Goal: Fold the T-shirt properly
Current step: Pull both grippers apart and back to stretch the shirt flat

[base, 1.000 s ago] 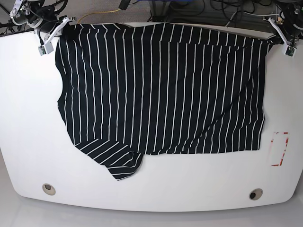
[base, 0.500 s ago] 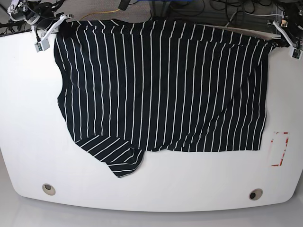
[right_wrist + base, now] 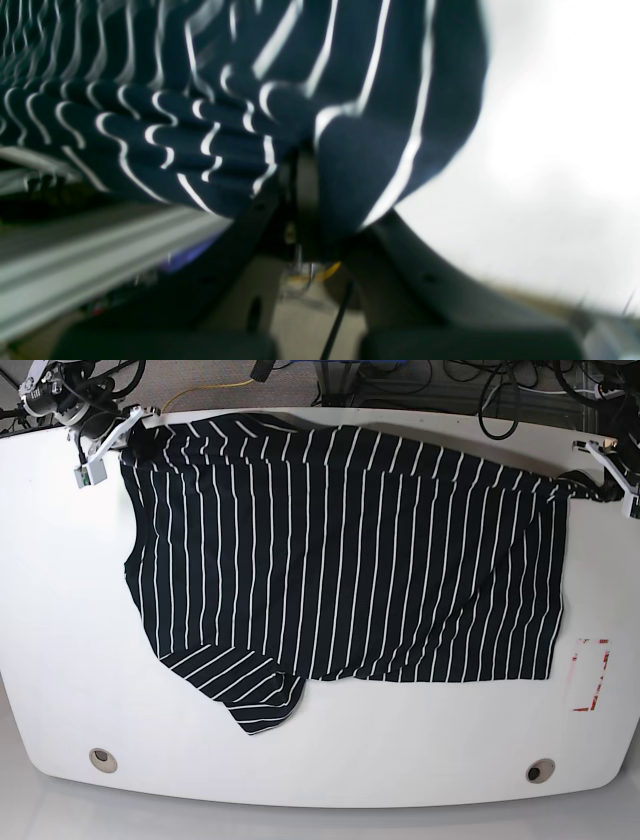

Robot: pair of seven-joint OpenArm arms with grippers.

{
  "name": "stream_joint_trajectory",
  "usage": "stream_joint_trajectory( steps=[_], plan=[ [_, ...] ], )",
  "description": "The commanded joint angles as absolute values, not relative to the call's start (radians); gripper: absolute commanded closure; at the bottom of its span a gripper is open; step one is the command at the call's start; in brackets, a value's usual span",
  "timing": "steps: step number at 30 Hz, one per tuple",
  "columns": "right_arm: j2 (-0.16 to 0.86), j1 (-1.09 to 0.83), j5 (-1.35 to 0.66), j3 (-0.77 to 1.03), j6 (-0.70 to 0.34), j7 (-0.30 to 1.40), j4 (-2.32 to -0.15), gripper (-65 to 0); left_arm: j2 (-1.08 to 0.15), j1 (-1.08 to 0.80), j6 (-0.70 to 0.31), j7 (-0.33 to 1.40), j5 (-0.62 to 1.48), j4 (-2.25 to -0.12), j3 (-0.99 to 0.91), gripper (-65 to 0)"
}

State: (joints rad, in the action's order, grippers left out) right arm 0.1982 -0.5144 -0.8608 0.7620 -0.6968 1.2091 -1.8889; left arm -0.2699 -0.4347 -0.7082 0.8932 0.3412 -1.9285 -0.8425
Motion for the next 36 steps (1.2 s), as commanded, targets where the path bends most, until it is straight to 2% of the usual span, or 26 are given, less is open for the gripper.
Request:
stream_joint_trajectory(
  steps=[1, 7, 14, 21, 36],
  plan=[
    [0.214, -0.489, -0.863, 0.768, -0.698, 1.191, -1.903, 0.0, -0.286, -0.404, -0.698, 0.872, 0.343, -1.942, -0.846, 0.0],
    [0.22, -0.401, -0.86, 0.766, -0.698, 1.193, -1.891, 0.0, -0.289, -0.329, -0.698, 0.872, 0.341, -1.94, -0.791, 0.0],
    [0.259, -0.295, -0.86, 0.765, -0.698, 1.193, -1.761, 0.0, -0.285, -0.242, -0.698, 0.872, 0.211, -1.939, -0.694, 0.0],
    [0.289, -0.278, -0.863, 0.765, -0.698, 1.194, -1.739, 0.0, -0.286, -0.245, -0.698, 0.872, 0.205, -1.942, -0.685, 0.0],
    [0.3, -0.443, -0.868, 0.776, -0.698, 1.23, -1.831, 0.0, -0.254, -0.519, -0.698, 0.903, 0.208, -1.946, -0.708, 0.0]
  ],
)
